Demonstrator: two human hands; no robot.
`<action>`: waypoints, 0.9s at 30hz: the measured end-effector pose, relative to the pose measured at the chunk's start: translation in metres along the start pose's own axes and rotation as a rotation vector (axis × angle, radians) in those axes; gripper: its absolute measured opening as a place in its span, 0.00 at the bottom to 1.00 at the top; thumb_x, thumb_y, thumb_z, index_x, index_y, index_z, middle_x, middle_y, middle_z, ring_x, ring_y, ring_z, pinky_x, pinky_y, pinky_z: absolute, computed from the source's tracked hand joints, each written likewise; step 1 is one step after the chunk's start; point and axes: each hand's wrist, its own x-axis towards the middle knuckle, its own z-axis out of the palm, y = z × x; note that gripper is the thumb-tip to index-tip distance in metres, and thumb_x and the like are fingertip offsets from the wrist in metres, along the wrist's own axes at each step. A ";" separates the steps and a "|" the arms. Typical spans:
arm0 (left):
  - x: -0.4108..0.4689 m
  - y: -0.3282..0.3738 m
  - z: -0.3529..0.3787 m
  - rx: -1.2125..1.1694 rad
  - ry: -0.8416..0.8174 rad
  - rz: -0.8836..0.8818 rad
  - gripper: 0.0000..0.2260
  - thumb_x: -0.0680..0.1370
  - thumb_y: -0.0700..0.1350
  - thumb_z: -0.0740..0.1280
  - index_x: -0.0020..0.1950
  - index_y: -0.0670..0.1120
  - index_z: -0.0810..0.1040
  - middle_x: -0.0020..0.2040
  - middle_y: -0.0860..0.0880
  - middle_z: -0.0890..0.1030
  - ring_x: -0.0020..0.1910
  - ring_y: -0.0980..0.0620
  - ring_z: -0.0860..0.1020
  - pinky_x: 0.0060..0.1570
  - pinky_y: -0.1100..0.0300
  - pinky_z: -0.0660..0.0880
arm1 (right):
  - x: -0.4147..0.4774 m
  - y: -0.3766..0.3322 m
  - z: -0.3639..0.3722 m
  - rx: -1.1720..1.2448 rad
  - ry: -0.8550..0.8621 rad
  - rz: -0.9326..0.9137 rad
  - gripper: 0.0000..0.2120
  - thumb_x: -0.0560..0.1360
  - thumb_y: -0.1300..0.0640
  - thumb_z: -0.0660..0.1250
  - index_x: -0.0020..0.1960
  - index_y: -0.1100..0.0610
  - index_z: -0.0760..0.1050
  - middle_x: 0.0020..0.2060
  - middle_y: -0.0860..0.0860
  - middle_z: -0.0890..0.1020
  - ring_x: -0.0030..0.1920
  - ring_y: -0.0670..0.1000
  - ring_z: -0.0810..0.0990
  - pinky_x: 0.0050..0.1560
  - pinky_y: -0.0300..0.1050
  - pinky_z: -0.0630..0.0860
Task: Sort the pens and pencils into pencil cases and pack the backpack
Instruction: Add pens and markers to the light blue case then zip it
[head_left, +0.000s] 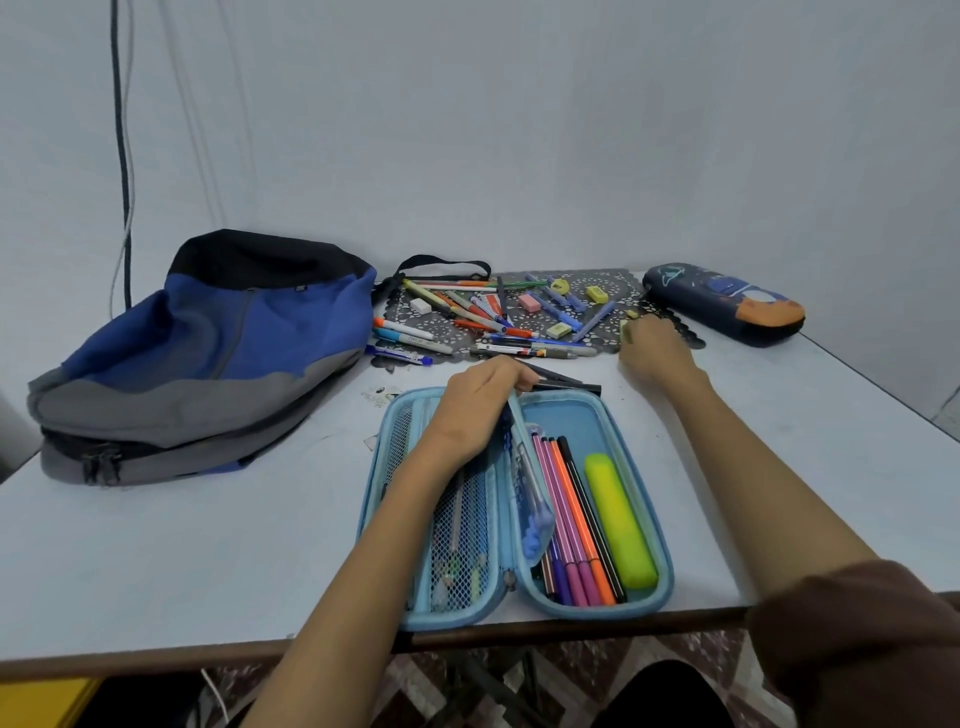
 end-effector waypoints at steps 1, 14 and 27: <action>0.000 0.000 0.000 0.006 0.002 0.000 0.14 0.81 0.42 0.55 0.47 0.48 0.81 0.48 0.52 0.82 0.50 0.55 0.79 0.55 0.59 0.73 | 0.000 -0.002 -0.001 0.031 0.040 0.012 0.06 0.78 0.64 0.57 0.44 0.60 0.70 0.46 0.59 0.75 0.46 0.58 0.73 0.38 0.46 0.67; -0.001 0.004 -0.002 0.023 0.011 -0.045 0.17 0.83 0.42 0.55 0.70 0.46 0.74 0.67 0.50 0.75 0.65 0.56 0.70 0.61 0.66 0.63 | -0.023 -0.037 -0.036 0.552 -0.121 0.009 0.06 0.72 0.62 0.70 0.49 0.60 0.78 0.42 0.56 0.81 0.35 0.54 0.80 0.37 0.47 0.81; -0.003 0.008 -0.001 0.004 0.012 -0.086 0.20 0.83 0.43 0.56 0.75 0.46 0.66 0.75 0.50 0.67 0.73 0.55 0.64 0.66 0.67 0.56 | -0.094 -0.069 -0.057 0.167 -0.460 -0.190 0.08 0.70 0.59 0.76 0.44 0.62 0.81 0.30 0.57 0.83 0.28 0.52 0.82 0.31 0.41 0.80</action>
